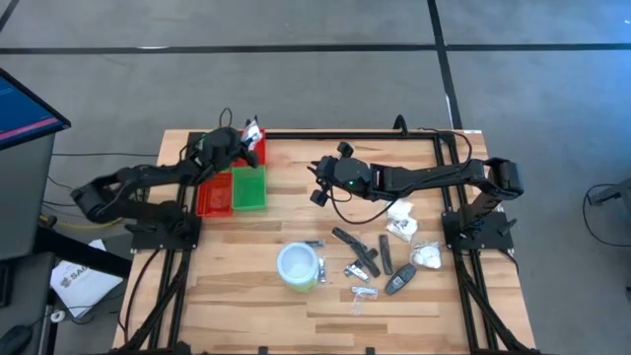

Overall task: Pick & Place Travel size toiletries
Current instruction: Put the white cotton pack into the top red bin

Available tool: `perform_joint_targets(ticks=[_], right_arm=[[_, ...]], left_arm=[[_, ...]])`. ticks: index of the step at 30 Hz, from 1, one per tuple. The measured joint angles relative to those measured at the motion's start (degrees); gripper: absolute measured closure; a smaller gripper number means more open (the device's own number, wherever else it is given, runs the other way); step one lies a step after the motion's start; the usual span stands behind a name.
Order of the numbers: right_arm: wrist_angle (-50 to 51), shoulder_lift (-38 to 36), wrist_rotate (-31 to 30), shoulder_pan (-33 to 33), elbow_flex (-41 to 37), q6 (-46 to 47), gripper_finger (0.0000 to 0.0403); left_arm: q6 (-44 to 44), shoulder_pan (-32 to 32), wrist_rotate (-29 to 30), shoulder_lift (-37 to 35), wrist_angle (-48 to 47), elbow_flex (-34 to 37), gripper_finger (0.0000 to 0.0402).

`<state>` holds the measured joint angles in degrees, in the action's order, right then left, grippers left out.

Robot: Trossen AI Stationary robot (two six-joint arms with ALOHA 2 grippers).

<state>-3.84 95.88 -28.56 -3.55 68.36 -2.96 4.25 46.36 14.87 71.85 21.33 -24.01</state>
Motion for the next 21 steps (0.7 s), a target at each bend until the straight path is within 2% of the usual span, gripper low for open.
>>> perform_joint_targets(ticks=[4,15,21], right_arm=[[0.0,0.0,0.03,0.08,0.0,0.0,0.0346],[0.04,0.0,0.03,0.06,-0.04,-0.02,0.0346],[0.04,0.0,0.03,0.02,-0.04,-0.02,0.0346]], left_arm=[[-4.1,0.92,-4.38,3.19,-0.02,-1.81,0.0378],[-10.51,5.15,-4.78,4.8,-4.43,-3.13,0.0379],[-14.26,7.24,-7.85,4.86,-4.45,-3.15,0.038]])
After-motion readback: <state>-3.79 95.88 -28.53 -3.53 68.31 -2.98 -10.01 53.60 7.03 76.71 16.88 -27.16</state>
